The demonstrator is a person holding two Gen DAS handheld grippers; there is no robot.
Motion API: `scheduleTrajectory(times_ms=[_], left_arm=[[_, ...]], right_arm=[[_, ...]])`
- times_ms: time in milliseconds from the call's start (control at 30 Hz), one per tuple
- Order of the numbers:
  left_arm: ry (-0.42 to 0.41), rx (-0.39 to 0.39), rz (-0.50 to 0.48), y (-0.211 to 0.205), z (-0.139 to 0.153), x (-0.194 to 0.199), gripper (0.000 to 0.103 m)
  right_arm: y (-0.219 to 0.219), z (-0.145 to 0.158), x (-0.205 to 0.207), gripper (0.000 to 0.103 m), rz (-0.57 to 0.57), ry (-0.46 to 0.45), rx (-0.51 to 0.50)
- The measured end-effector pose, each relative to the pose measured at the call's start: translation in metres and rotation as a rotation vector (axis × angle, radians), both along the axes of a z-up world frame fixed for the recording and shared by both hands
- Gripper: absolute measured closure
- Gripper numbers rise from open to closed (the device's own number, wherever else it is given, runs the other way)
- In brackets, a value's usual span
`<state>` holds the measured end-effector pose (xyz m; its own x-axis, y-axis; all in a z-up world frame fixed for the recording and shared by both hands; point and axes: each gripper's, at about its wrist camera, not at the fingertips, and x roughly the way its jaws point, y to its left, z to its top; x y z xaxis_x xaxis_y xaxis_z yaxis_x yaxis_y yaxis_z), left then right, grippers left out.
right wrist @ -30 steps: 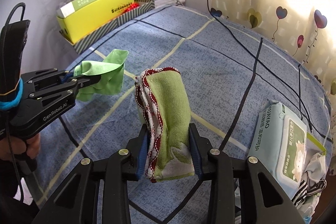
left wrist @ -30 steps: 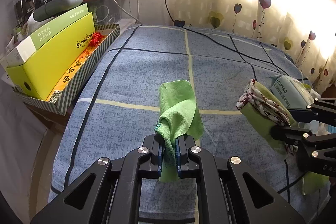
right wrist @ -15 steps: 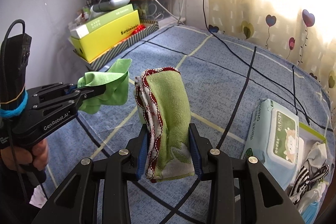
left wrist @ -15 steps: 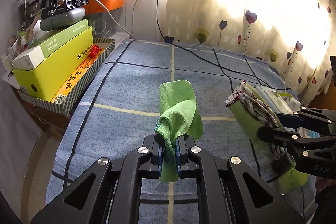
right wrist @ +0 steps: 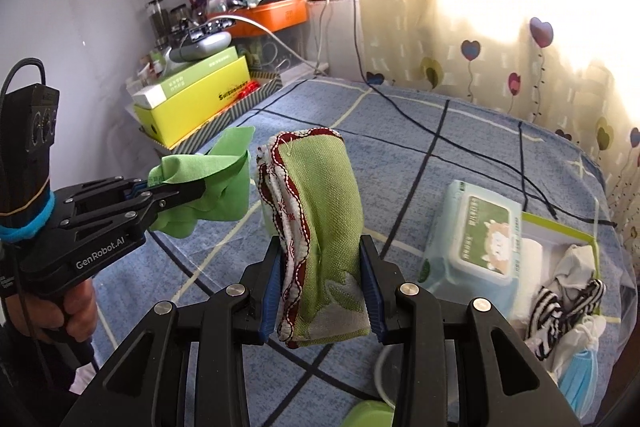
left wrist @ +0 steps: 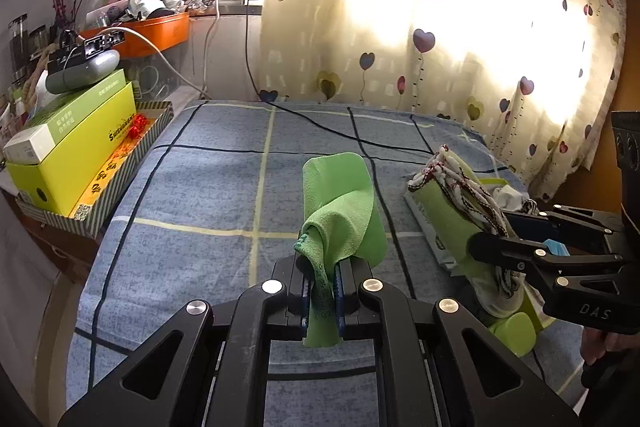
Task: Organize soft objects
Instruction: 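Carry the green cloth and rolled green towel with both tools over the box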
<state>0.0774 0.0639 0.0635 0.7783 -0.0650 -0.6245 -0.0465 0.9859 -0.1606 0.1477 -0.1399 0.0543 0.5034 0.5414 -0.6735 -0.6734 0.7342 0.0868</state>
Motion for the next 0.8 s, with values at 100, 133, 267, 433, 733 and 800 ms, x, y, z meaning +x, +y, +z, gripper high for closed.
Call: scheduleTrajectory(times_ms=[100,133,267,433,733,800], left_arm=[[-0.012,-0.001,-0.027,-0.016,0.006,0.001,0.094],[-0.017,-0.001,-0.039,-0.022,0.009,0.001,0.094],[-0.037,0.003,-0.097,-0.051,0.019,0.001,0.094],[-0.052,0.010,-0.167,-0.086,0.029,0.006,0.094],[-0.046,0.011,-0.283,-0.142,0.030,0.017,0.094],[-0.040,0.010,-0.311,-0.155,0.028,0.018,0.094]], right_arm=[[-0.020,0.005,-0.003,0.069,-0.032,-0.015,0.011],[-0.027,0.006,-0.005,0.069,-0.044,-0.019,0.018],[-0.062,0.012,-0.010,0.069,-0.098,-0.034,0.045],[-0.103,0.019,-0.016,0.069,-0.172,-0.054,0.067],[-0.171,0.018,-0.019,0.069,-0.295,-0.059,0.080],[-0.185,0.015,-0.018,0.069,-0.323,-0.052,0.084]])
